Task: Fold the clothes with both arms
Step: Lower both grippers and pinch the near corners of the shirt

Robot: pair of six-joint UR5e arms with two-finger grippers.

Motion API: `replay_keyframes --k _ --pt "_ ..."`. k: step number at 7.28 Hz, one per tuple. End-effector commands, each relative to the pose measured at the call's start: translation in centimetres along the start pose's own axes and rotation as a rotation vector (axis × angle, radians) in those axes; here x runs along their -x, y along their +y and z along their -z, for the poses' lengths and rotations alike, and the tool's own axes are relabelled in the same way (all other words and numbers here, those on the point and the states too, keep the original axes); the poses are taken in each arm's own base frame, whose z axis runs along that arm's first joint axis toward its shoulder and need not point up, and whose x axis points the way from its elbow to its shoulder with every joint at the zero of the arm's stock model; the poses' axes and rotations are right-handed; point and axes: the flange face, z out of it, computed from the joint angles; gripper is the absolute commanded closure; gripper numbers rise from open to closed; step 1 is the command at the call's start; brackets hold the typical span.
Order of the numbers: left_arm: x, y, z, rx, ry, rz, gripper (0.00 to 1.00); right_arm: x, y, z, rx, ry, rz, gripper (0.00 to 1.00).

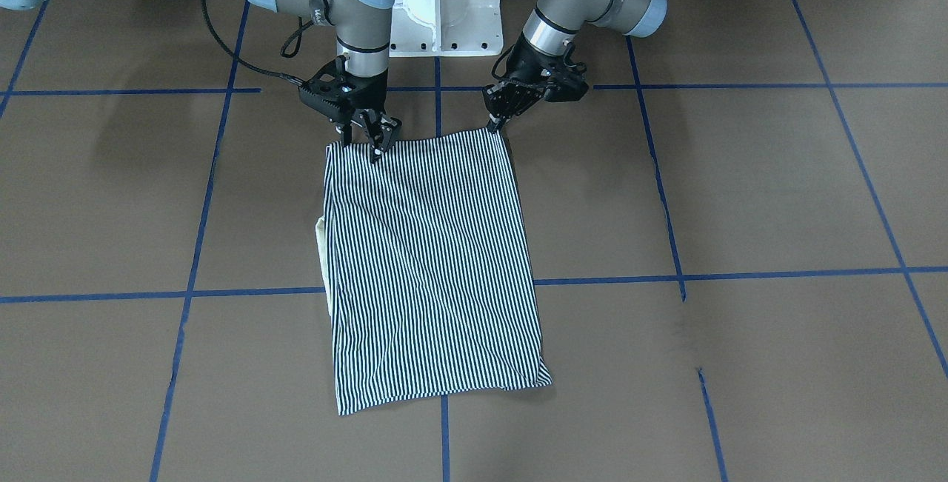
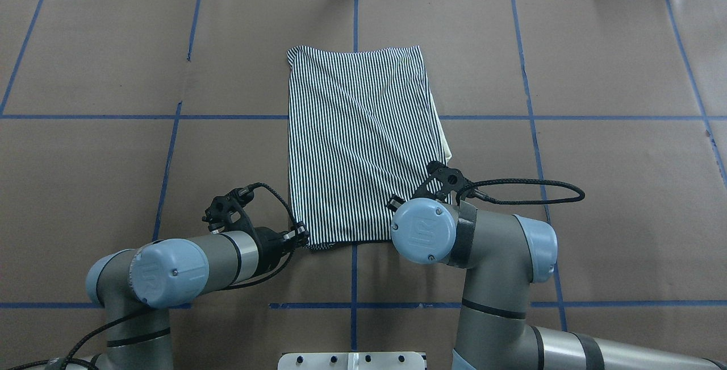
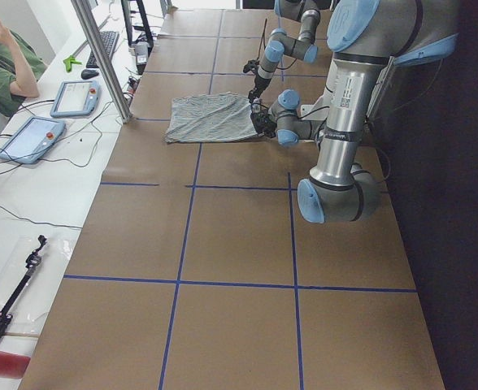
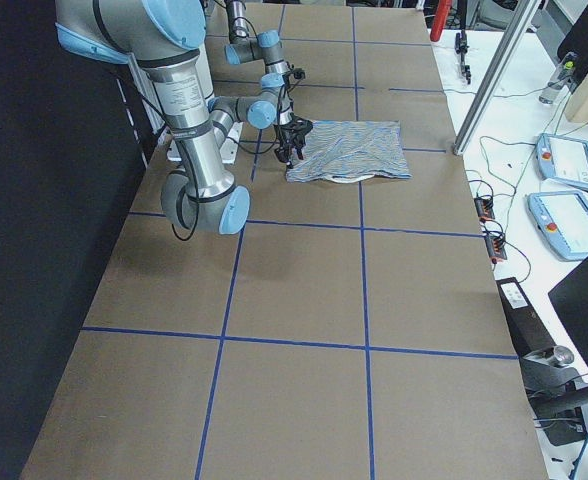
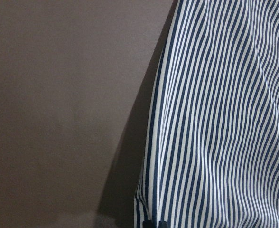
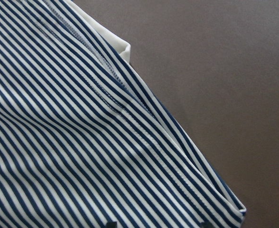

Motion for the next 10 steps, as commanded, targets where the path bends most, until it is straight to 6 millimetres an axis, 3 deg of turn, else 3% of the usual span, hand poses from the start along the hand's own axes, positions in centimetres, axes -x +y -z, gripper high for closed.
replay_keyframes --k 1,7,8,10 --pt "0.0 0.01 0.0 0.001 0.0 0.0 1.0 0.82 0.4 -1.1 -0.009 0.021 0.004 0.33" --pt "-0.01 0.01 0.02 0.001 0.001 0.0 1.0 0.36 0.68 -1.66 -0.005 0.039 0.009 0.34" --pt "-0.01 0.01 0.02 0.001 0.001 0.0 1.0 0.41 0.7 -1.61 -0.007 0.045 0.011 0.35" --pt "-0.09 0.04 0.01 0.001 0.001 0.0 1.0 0.38 0.69 -1.64 -0.011 0.053 0.012 0.49"
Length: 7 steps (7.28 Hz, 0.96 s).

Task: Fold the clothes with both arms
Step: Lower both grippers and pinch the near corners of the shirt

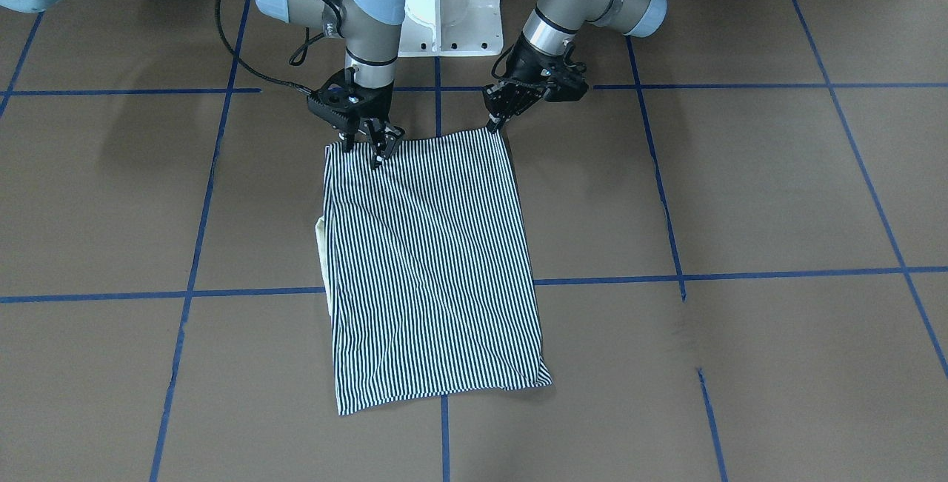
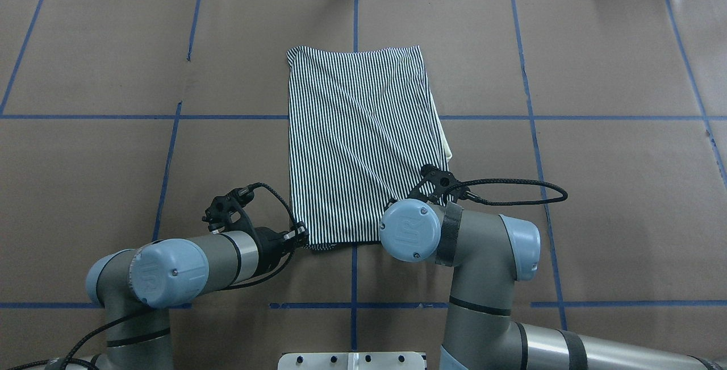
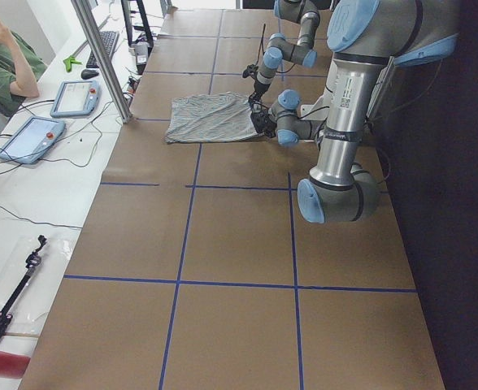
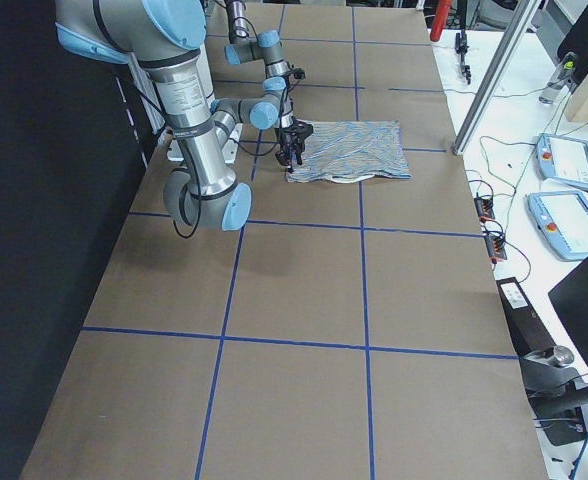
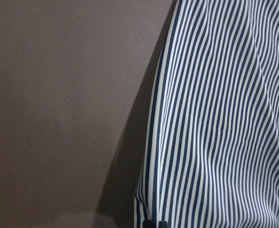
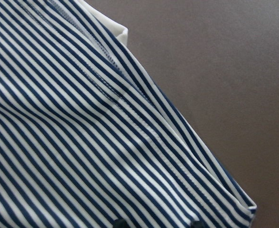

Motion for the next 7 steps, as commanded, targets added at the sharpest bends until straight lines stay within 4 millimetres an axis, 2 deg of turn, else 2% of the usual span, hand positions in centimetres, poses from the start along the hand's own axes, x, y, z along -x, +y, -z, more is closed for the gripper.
replay_keyframes --k 1,2,6,7 --pt "-0.1 0.0 0.0 0.0 0.0 0.0 1.0 0.0 0.0 0.0 -0.002 0.003 0.001 0.62" --pt "-0.1 0.0 0.0 0.001 0.001 0.0 1.0 0.1 0.0 0.1 -0.002 0.0 0.0 0.99" --pt "-0.4 0.1 0.3 0.004 0.008 -0.002 1.0 0.4 -0.1 1.4 0.002 -0.03 -0.002 1.0" --pt "-1.6 0.1 2.0 0.012 0.02 -0.001 1.0 0.5 -0.3 3.6 0.02 -0.068 -0.007 1.0"
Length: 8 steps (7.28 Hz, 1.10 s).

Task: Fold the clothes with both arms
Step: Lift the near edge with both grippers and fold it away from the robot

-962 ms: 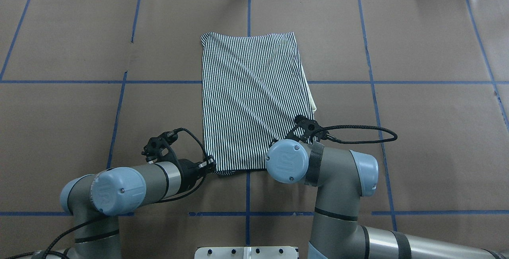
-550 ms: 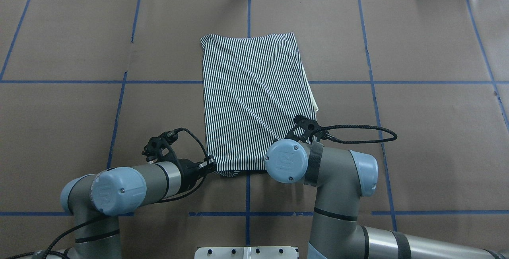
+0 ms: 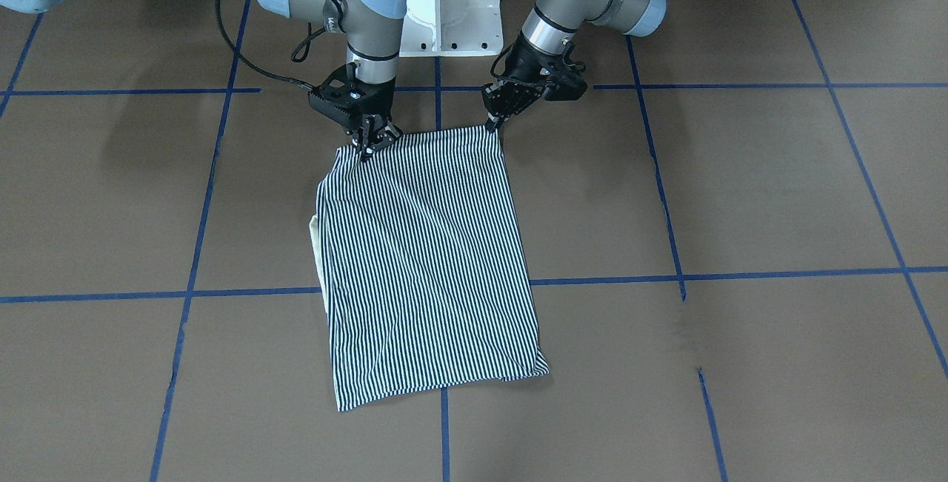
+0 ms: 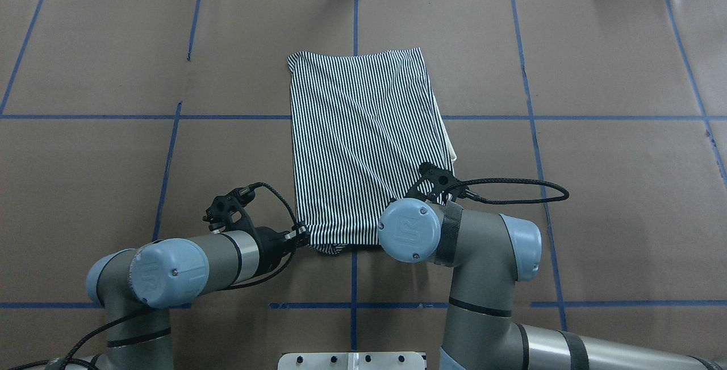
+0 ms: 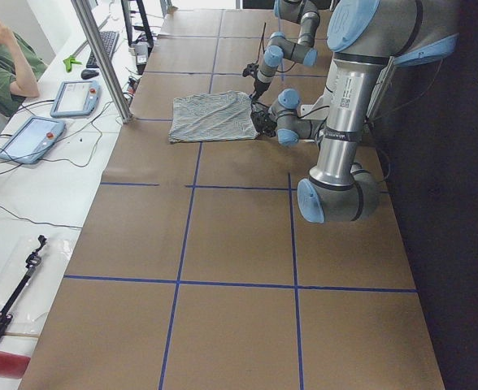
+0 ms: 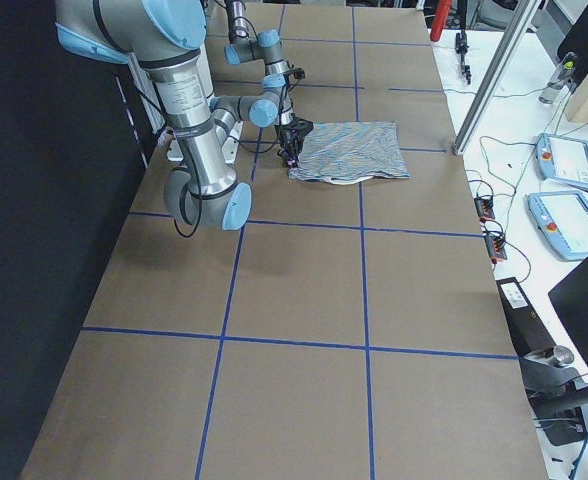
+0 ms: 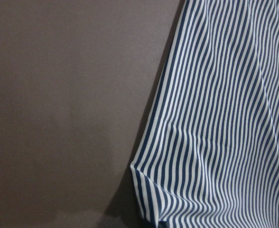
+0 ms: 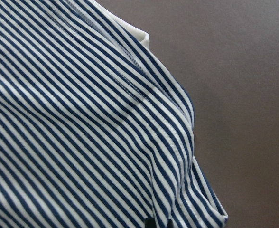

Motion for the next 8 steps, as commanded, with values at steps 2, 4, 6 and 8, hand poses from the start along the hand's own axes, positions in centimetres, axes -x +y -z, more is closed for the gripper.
replay_keyframes --k 2,4,6,8 --pt "-4.5 1.4 8.7 0.058 -0.033 -0.002 1.0 -0.6 -1.0 7.3 0.041 -0.081 -0.009 1.0" --pt "-7.6 2.1 17.0 0.062 -0.041 -0.002 1.0 -4.1 -1.5 16.7 0.079 -0.116 0.01 1.0" --pt "-8.8 2.8 18.6 0.087 -0.092 -0.002 1.0 -4.3 -0.9 17.3 0.085 -0.123 0.021 1.0" --pt "-9.8 1.2 13.2 0.031 -0.144 -0.101 1.0 -1.8 -0.7 14.1 0.048 -0.111 0.085 1.0"
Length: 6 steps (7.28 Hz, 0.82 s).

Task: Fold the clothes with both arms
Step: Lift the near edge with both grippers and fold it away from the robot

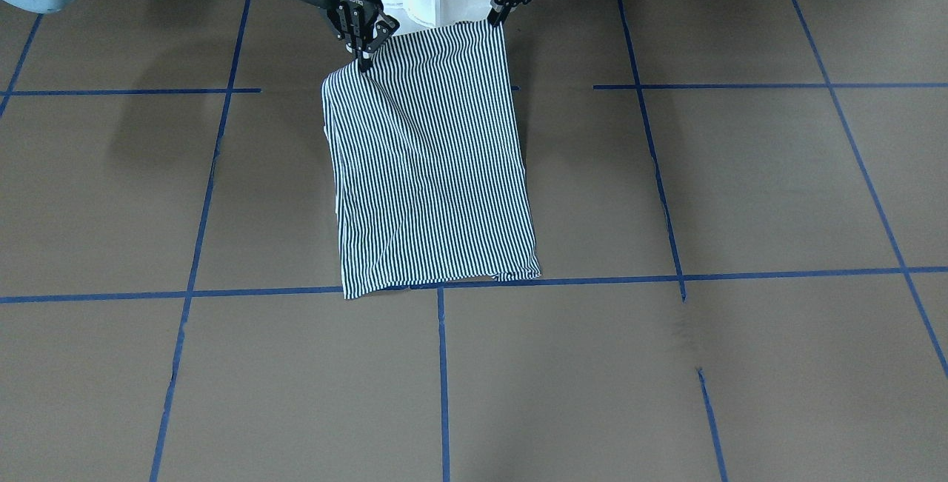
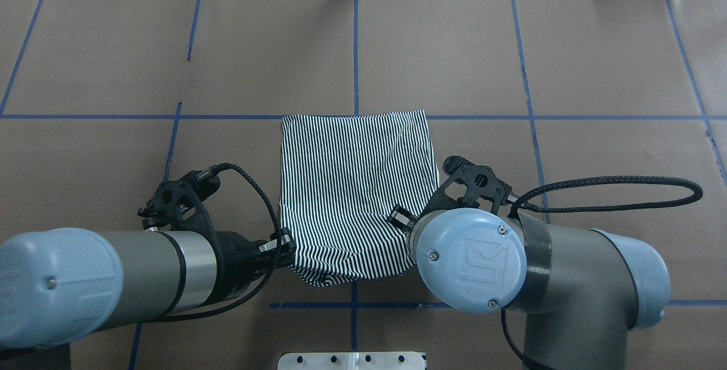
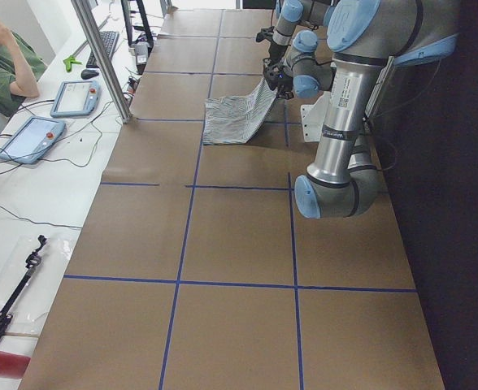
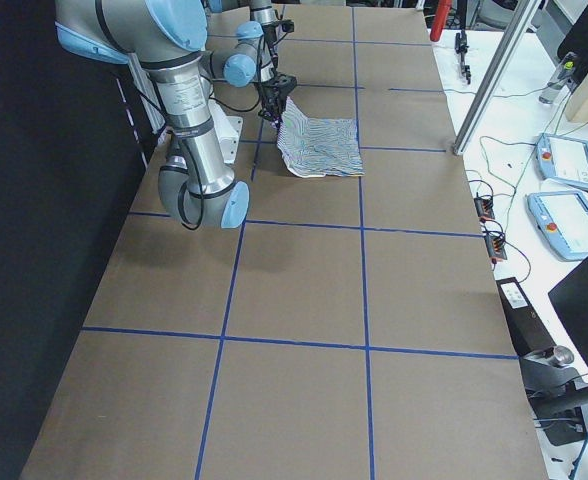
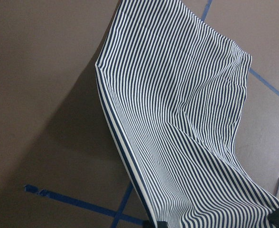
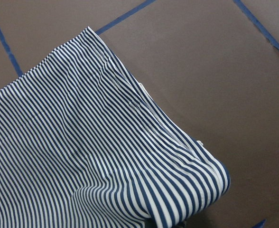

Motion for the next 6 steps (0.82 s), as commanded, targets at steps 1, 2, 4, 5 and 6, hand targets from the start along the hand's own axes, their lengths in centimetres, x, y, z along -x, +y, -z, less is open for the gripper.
replay_keyframes --k 1,2,4,5,6 --pt "-1.6 -3.8 -3.6 -0.078 -0.049 -0.068 1.0 2.9 -2.5 -3.7 -0.047 -0.029 0.046 1.0" --pt "-2.5 -6.0 -4.9 -0.115 -0.067 -0.095 1.0 4.0 -4.7 -6.2 -0.07 -0.036 0.031 1.0" --pt "-3.1 -10.3 -7.6 -0.168 -0.071 -0.12 1.0 7.8 -7.3 -10.0 -0.113 -0.02 0.032 1.0" --pt "-2.9 -12.5 -8.6 -0.196 -0.081 -0.127 1.0 10.1 -7.7 -11.6 -0.127 0.003 0.029 1.0" --pt "-2.8 -14.2 -9.1 -0.217 -0.09 -0.14 1.0 10.9 -8.1 -13.6 -0.13 -0.006 0.039 1.0"
